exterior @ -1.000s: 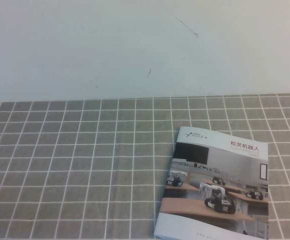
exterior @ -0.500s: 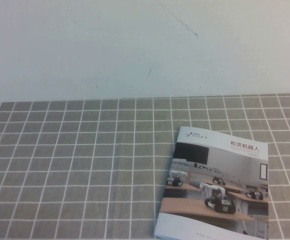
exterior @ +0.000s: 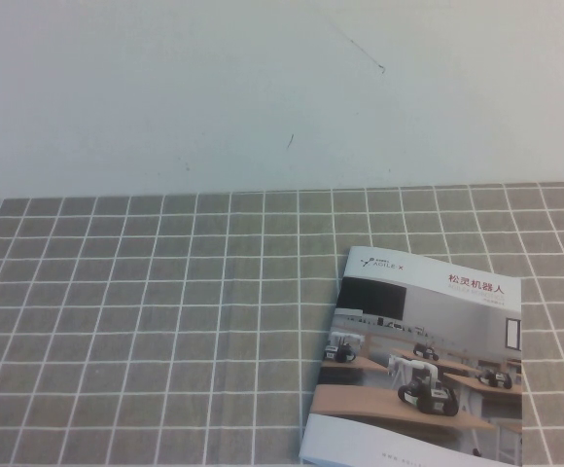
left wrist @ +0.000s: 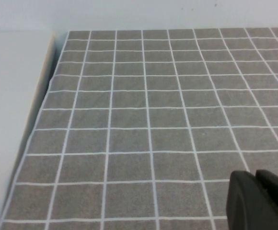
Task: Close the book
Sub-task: 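Close the open booklet and leave it lying on the table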
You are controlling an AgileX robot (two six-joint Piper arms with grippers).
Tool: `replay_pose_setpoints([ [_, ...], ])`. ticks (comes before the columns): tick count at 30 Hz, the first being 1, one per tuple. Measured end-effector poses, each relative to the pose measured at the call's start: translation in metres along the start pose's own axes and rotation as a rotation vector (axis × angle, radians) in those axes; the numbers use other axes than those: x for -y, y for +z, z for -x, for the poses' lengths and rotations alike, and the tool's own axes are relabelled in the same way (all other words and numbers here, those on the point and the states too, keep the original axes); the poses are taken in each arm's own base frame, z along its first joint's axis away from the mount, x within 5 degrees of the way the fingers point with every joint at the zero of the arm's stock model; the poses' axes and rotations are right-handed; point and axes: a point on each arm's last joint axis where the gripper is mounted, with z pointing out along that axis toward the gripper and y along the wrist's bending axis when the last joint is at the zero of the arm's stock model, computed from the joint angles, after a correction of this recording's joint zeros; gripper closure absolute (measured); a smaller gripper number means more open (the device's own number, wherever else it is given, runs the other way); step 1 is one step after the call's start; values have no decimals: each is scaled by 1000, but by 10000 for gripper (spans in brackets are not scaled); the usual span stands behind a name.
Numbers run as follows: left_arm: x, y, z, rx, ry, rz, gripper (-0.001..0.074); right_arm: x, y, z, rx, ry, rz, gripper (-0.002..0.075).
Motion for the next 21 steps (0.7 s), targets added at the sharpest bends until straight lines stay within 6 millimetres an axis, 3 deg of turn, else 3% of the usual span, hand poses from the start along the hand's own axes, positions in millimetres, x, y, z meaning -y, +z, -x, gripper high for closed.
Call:
replay_pose_setpoints([
  [21, -3, 0, 0, 6, 73, 74, 737, 0, 0, 0, 0, 1, 2, 729],
])
